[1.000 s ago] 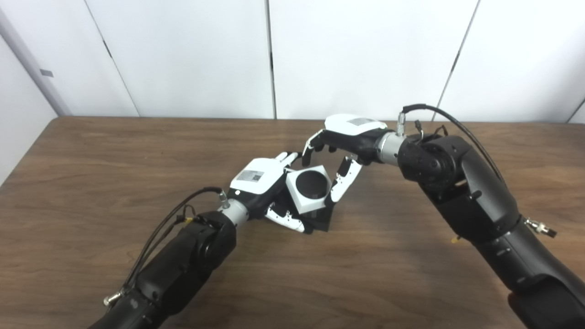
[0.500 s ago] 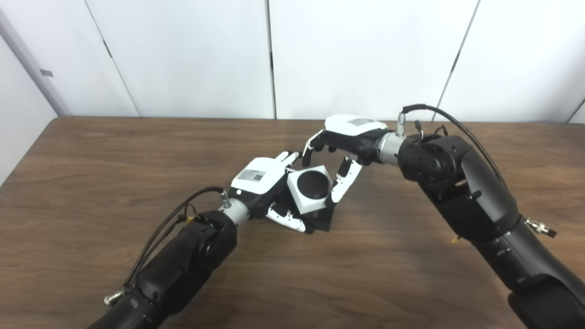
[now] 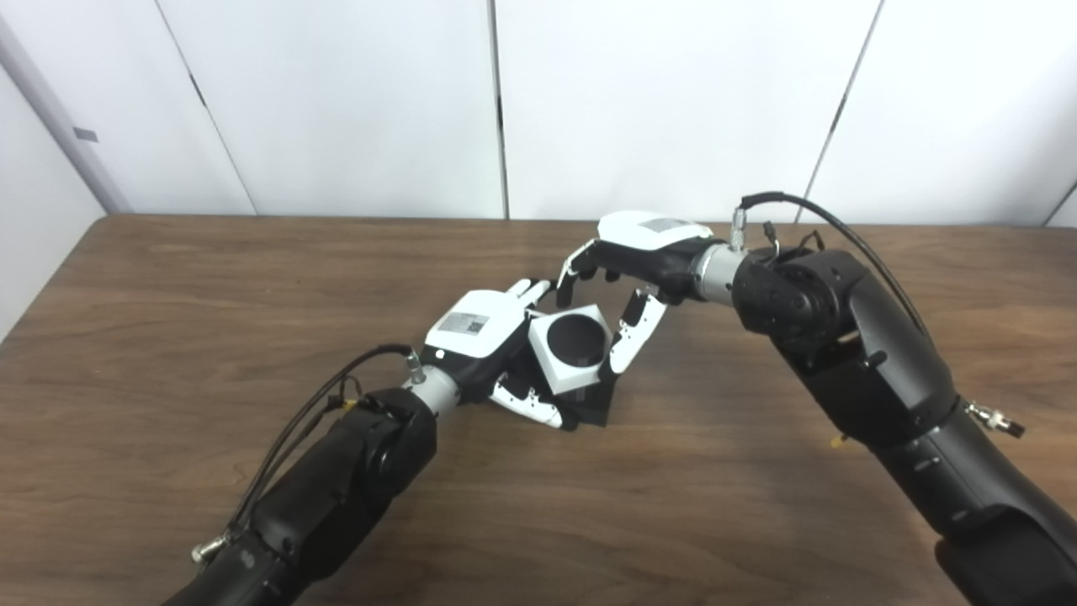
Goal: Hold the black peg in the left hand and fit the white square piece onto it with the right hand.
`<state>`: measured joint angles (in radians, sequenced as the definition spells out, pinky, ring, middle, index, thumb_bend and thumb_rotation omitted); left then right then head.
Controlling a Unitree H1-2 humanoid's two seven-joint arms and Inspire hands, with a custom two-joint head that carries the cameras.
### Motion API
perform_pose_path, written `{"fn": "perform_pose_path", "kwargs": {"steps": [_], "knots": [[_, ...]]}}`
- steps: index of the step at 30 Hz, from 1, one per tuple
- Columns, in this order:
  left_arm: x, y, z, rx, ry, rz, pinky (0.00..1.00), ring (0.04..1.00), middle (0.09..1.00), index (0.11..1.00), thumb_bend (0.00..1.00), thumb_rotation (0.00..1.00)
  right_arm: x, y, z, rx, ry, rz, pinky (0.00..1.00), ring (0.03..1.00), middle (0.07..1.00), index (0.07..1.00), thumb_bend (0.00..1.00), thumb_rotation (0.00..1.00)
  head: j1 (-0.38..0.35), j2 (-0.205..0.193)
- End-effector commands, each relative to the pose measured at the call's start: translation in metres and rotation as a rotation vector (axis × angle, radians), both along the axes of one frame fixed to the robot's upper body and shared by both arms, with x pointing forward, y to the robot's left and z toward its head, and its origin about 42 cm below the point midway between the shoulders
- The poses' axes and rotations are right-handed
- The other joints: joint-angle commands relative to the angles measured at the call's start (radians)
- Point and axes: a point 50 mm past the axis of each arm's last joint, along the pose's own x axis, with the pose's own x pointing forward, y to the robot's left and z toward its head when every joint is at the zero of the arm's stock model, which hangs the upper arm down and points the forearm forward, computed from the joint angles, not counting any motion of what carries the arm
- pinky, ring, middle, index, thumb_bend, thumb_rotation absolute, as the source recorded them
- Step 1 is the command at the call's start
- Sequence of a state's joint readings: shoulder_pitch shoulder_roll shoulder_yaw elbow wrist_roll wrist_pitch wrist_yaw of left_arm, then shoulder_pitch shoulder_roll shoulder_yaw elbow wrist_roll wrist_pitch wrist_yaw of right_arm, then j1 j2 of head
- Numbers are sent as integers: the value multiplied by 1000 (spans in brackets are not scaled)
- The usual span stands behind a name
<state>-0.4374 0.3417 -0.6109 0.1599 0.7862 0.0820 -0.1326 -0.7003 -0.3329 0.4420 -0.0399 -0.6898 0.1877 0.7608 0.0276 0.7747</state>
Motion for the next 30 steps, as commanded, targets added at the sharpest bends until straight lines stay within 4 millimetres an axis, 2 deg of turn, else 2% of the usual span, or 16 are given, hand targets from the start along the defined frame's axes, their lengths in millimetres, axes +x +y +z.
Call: {"fn": "perform_pose_path", "kwargs": {"steps": [1,8,11,19,24,30], "knots": [[-27,11,-52,166,223,-8,886,1000,1000,1000,1000,433,5,1,36,12,-108,23,732,820,819,670,914,272,0,1],[-28,12,-48,128,190,4,902,1000,1000,1000,1000,488,5,1,36,10,-107,23,732,817,819,670,911,274,2,1],[-26,12,-39,186,132,-9,896,1000,1000,1000,1000,534,5,0,36,9,-106,21,736,820,820,670,909,270,6,0],[-21,16,-13,257,88,-17,936,1000,1000,1000,1000,538,6,1,35,15,-108,22,733,819,818,668,914,269,7,-1],[-22,18,-10,264,77,-16,978,1000,1000,1000,1000,548,6,2,36,15,-107,22,735,817,818,668,911,268,7,-1],[-23,18,-11,275,64,-9,970,1000,1000,1000,1000,572,6,1,36,17,-110,23,734,815,817,670,913,271,7,-1]]}}
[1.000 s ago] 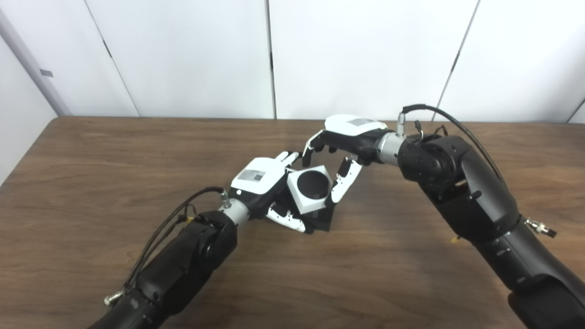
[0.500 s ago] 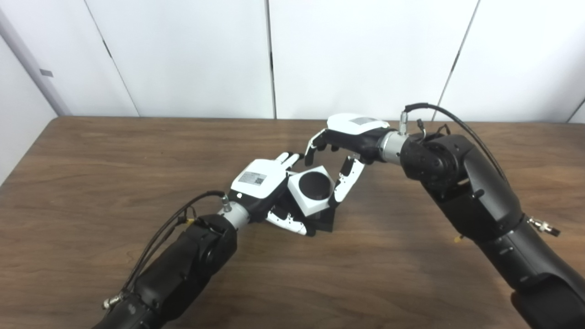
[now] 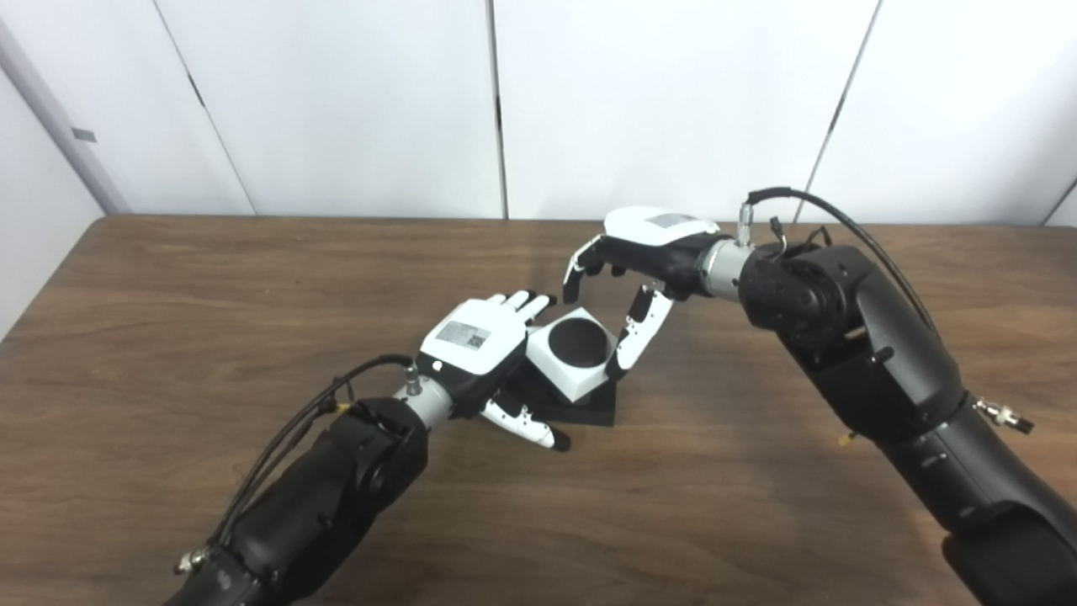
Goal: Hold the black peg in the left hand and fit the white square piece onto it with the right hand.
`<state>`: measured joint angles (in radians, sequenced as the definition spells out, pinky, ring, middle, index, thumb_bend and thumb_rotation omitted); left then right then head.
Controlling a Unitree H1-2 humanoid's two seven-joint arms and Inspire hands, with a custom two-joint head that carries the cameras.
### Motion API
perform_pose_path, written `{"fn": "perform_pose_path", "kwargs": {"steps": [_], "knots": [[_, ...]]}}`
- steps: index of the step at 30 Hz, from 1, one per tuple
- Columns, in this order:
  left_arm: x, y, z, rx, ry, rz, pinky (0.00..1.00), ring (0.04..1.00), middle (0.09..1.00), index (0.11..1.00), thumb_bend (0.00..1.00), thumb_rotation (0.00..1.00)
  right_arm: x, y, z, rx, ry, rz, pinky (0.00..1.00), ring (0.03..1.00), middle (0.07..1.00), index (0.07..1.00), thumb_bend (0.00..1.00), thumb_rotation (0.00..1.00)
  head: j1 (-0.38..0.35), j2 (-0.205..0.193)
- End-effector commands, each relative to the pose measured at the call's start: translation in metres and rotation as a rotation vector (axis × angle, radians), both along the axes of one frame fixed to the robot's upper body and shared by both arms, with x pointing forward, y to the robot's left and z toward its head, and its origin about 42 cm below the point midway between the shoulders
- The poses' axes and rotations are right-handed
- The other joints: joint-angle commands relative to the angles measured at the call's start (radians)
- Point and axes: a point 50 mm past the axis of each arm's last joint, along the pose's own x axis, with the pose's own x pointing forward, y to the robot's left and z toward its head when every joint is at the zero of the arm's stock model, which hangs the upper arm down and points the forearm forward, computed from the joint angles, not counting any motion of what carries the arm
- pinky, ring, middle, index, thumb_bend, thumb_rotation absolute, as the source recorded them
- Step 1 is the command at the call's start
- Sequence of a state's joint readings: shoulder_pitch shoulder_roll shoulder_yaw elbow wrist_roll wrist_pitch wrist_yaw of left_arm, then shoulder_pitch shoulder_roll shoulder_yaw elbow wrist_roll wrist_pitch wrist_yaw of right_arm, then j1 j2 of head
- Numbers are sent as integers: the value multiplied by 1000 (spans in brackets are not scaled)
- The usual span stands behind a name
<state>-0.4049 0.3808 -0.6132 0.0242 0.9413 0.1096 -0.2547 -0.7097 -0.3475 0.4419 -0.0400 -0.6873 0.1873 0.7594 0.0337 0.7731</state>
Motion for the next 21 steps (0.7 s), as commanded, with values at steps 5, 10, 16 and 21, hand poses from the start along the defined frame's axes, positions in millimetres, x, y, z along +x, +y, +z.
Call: {"fn": "perform_pose_path", "kwargs": {"steps": [5,10,16,21], "knots": [[-6,13,-25,110,101,41,971,1000,1000,1000,1000,572,4,5,32,27,-96,29,740,817,818,668,915,272,4,4],[-8,14,-23,101,102,32,986,1000,1000,1000,1000,557,5,6,33,25,-97,29,740,816,817,667,919,271,4,4],[-11,16,-19,95,93,19,973,1000,1000,973,1000,550,6,7,33,20,-98,28,733,814,815,671,918,273,5,2],[-12,19,-18,71,57,41,972,1000,1000,974,1000,555,6,8,33,23,-97,28,732,815,817,672,916,266,2,1]]}}
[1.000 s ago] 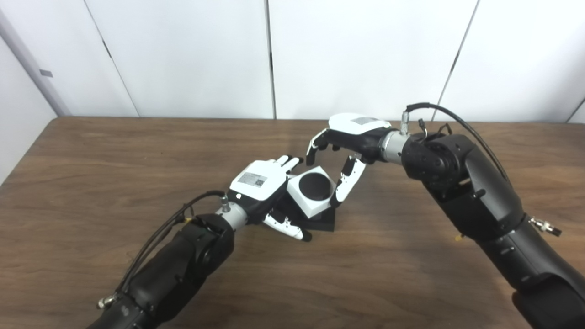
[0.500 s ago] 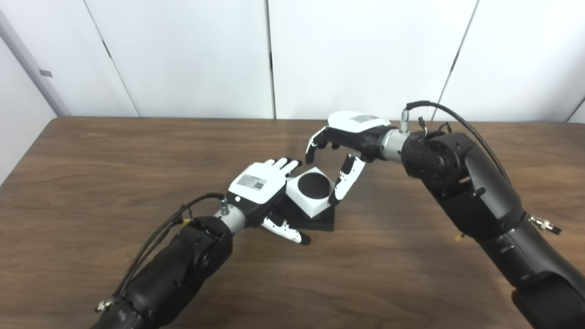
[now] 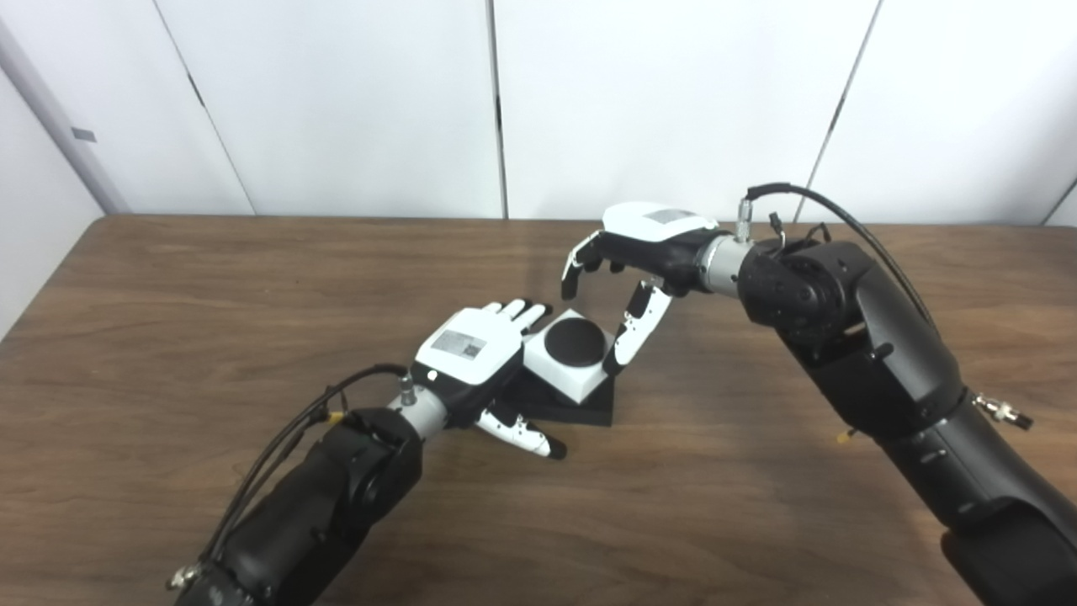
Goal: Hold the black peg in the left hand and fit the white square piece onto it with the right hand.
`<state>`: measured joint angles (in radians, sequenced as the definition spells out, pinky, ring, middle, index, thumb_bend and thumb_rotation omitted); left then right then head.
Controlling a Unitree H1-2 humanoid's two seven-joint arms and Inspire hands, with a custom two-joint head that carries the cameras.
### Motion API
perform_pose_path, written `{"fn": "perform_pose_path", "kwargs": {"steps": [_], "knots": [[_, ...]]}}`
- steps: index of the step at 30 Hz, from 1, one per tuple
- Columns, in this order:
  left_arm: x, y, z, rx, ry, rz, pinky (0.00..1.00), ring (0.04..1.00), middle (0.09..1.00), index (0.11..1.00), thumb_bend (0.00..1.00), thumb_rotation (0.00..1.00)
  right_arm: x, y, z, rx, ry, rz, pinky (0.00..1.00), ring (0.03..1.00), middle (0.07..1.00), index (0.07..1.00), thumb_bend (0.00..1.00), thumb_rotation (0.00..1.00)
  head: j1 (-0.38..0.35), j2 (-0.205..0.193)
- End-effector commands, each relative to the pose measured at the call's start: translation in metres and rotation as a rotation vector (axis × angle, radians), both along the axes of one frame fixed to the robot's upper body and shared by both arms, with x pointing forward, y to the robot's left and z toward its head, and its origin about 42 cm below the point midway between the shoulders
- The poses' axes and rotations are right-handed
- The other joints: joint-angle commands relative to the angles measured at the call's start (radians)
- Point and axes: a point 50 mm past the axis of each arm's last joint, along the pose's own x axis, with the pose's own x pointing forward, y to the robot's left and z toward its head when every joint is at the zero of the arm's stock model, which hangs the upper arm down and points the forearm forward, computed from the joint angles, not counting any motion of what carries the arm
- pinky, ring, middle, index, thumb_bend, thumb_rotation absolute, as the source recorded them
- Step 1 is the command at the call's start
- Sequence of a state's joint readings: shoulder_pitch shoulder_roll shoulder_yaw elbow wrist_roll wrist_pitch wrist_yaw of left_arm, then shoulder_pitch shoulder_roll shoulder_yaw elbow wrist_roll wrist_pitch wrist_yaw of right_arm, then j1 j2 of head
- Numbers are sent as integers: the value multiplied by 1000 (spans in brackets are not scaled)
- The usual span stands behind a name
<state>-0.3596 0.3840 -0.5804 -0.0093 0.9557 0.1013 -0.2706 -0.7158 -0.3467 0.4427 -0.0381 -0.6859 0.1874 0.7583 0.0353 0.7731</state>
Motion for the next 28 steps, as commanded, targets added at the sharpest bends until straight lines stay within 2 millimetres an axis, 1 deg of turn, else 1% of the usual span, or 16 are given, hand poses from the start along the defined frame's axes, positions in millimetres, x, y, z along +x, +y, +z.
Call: {"fn": "perform_pose_path", "kwargs": {"steps": [1,6,9,12,17,20,24,26,28], "knots": [[-1,12,-15,71,39,33,972,1000,1000,988,1000,551,5,7,31,21,-93,27,735,816,818,673,915,267,0,2],[3,16,-17,18,17,84,968,1000,1000,1000,1000,512,4,7,32,13,-92,28,736,815,820,674,914,275,1,5],[7,20,-18,2,7,115,994,1000,1000,1000,1000,488,4,7,32,12,-90,29,731,814,819,674,913,273,1,5],[11,24,-18,-11,3,125,982,1000,1000,1000,1000,471,5,7,32,14,-90,29,735,813,817,672,913,267,3,6],[13,25,-18,-7,9,127,971,1000,1000,1000,1000,468,6,6,32,16,-93,28,749,817,819,674,914,269,3,3],[12,24,-18,-7,7,124,961,1000,1000,1000,1000,471,6,4,35,27,-101,24,742,816,818,671,914,261,4,2],[11,23,-20,-5,8,121,958,1000,1000,1000,1000,475,8,-14,53,61,-134,-4,746,835,832,683,886,259,5,2],[10,23,-21,-2,9,119,956,1000,1000,1000,1000,480,8,-26,61,79,-153,-20,744,834,829,672,881,250,5,2],[10,23,-21,7,12,117,954,1000,1000,1000,1000,488,7,-43,69,92,-181,-44,750,838,826,672,877,250,0,1]]}}
